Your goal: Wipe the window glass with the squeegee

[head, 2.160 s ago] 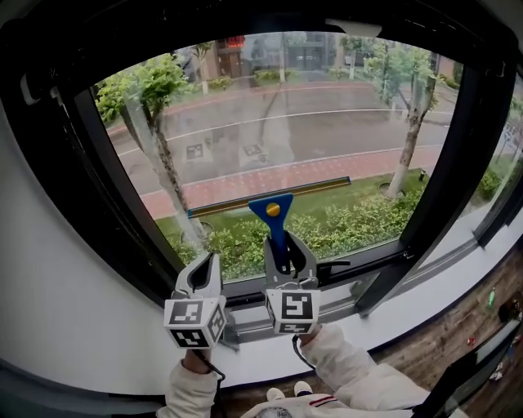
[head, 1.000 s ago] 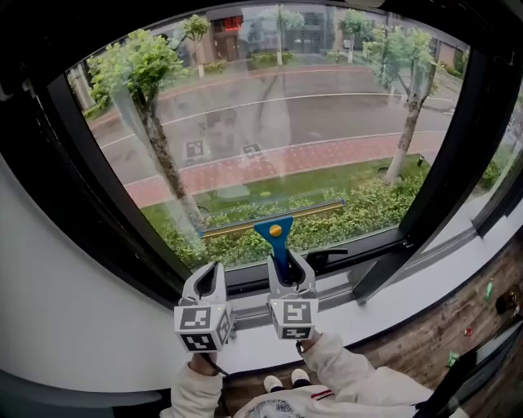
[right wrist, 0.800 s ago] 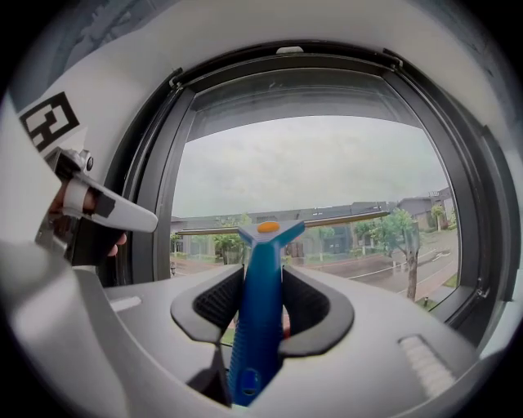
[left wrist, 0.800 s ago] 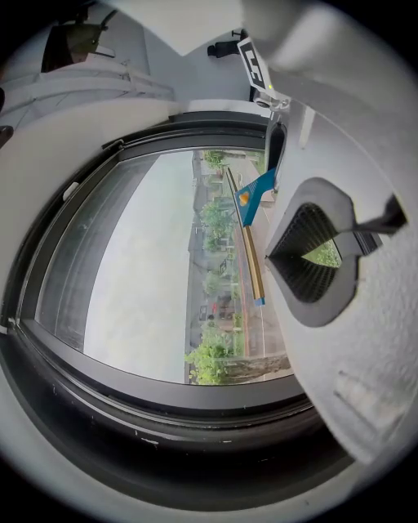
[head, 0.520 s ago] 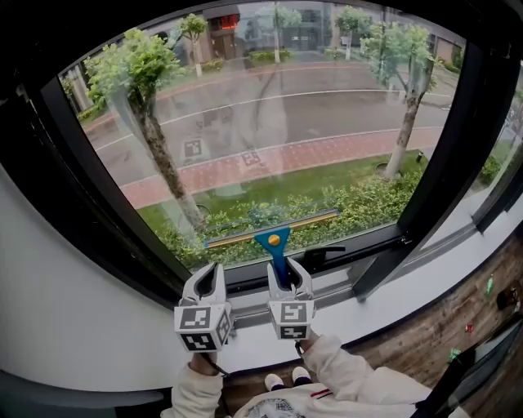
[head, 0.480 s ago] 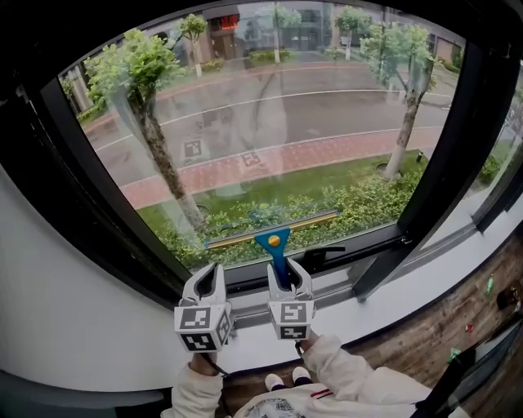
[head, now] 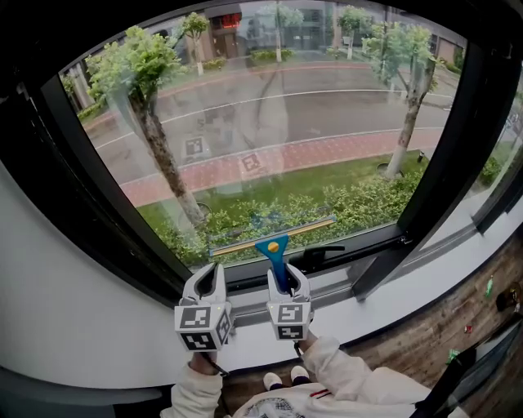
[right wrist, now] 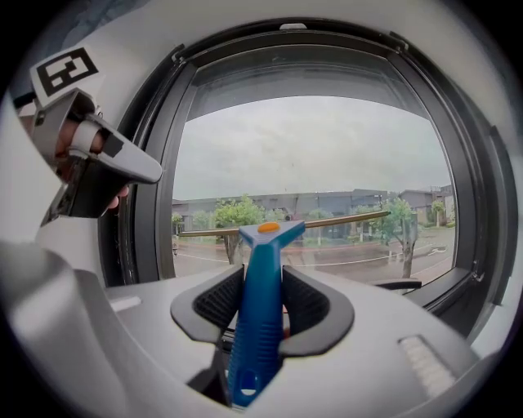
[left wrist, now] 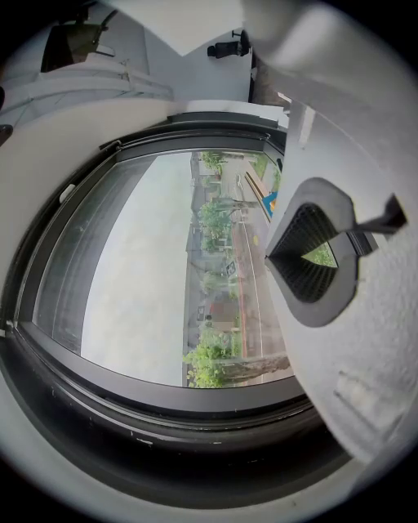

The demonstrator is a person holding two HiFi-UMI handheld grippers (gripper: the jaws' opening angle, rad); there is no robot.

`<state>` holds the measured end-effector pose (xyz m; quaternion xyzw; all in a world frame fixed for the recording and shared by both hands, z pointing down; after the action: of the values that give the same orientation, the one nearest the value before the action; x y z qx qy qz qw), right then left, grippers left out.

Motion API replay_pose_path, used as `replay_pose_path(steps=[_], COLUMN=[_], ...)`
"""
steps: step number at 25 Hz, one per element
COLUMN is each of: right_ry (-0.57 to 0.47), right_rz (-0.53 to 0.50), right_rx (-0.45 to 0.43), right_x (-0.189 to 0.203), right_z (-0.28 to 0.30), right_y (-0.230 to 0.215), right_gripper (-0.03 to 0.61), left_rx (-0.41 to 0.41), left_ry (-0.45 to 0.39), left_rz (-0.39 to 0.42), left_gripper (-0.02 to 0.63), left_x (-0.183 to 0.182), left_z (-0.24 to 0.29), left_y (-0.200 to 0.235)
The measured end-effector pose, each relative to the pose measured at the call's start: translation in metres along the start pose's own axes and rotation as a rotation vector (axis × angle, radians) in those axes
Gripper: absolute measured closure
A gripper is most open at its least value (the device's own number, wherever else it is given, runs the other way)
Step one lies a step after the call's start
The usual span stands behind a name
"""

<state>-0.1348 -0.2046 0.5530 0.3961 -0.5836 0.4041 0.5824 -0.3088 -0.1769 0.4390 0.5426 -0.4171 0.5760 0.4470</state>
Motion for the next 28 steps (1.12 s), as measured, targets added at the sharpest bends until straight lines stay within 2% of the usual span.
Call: replay_pose_path(steps=[8,14,21,28], right_ry=[0.053,0.101,0.125,0.165], right_rz=[-0.007,0.024,0.018,0.053], right_rx=[-0.002,0.003,0.004,0.006], right_x=[0.021,0.037,0.047,0.056], right_z=[-0.002,-0.003,-0.002,-0.004], right_y=[0.0,0.0,-0.002,-0.003], right_gripper=[0.431,0.431,0.431,0.431], left_rx=[-0.013,-0.015,-0.017,-0.021], left_ry=[0.008,0.007,0.012,0.015], left_rz=[0.004,0.008,0.007,0.004], left_gripper=[0.612,0.612,0.612,0.612], left_x=[0.001,-0.001,0.002,0.002], left_z=[-0.008,-0.01,-0.013,-0.017], left_y=[0.0,0.002,0.001,0.002])
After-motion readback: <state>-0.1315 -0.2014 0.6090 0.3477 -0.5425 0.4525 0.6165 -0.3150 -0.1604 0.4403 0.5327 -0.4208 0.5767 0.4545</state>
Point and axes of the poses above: the fingertips, and each gripper's own axes: z forward along the fingers, y to its left, x out of its underside, the point moved 7 cm from there along -z, backward along the fingers, and after that the axes turned 11 degrees about -y, right-handed, at the moved point
